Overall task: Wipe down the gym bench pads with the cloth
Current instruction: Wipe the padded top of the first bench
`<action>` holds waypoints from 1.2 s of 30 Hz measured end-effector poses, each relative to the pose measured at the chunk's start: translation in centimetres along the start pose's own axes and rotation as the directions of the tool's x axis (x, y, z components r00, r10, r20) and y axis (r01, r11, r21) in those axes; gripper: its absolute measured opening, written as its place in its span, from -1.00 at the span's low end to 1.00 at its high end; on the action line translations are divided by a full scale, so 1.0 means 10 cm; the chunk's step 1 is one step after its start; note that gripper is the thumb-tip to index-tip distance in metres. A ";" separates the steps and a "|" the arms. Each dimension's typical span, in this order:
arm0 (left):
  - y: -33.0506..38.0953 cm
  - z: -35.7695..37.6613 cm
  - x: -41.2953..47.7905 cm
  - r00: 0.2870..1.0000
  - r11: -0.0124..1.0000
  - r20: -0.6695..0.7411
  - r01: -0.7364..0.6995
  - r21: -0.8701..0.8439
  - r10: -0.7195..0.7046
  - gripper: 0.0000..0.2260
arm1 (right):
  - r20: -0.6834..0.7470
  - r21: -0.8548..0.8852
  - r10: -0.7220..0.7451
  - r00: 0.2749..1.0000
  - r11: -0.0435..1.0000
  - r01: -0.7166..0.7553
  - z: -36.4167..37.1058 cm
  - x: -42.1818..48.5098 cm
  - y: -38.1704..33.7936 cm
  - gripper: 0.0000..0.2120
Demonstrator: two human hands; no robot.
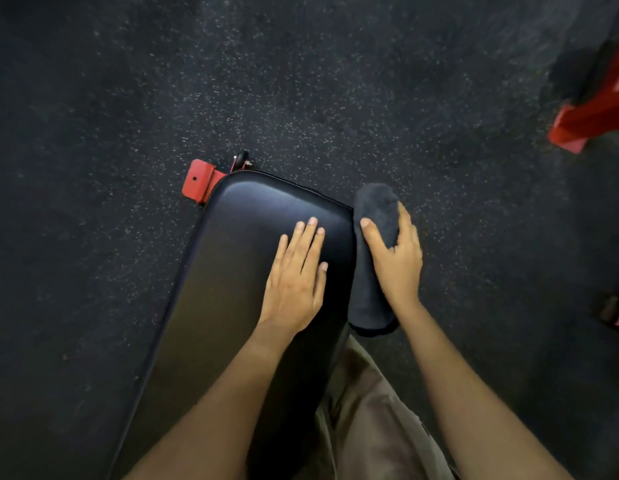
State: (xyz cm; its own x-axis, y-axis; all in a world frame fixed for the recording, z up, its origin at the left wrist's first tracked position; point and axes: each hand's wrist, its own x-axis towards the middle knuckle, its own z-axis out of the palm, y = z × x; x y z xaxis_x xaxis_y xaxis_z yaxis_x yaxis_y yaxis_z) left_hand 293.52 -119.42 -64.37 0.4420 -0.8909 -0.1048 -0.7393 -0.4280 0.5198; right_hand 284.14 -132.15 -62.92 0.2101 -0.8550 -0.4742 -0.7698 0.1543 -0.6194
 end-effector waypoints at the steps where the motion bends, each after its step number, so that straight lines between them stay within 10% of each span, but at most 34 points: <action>1: -0.01 0.00 -0.07 1.000 1.000 0.012 -0.013 0.005 0.013 -0.57 | -0.054 0.113 0.015 0.998 0.994 -0.008 0.04 -0.17 0.14 -0.38; 6: -0.08 -0.01 -0.36 0.996 0.996 0.056 -0.067 0.060 0.064 -0.57 | -0.033 0.394 0.173 0.984 0.907 -0.146 0.33 -1.07 0.60 -0.30; 36: -0.58 0.09 -3.35 0.996 0.986 0.067 -0.075 0.150 0.065 -0.57 | -0.091 0.443 0.215 0.972 0.883 -0.154 0.90 -2.47 1.29 -0.32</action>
State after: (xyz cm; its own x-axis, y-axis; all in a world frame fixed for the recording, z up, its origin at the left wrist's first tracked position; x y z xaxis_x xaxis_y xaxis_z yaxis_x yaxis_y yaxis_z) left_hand 282.56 -87.27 -64.60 0.3575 -0.9252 -0.1276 -0.8382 -0.3781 0.3931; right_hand 274.44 -104.59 -64.76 -0.0160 -0.8430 -0.5376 -0.4456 0.4873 -0.7510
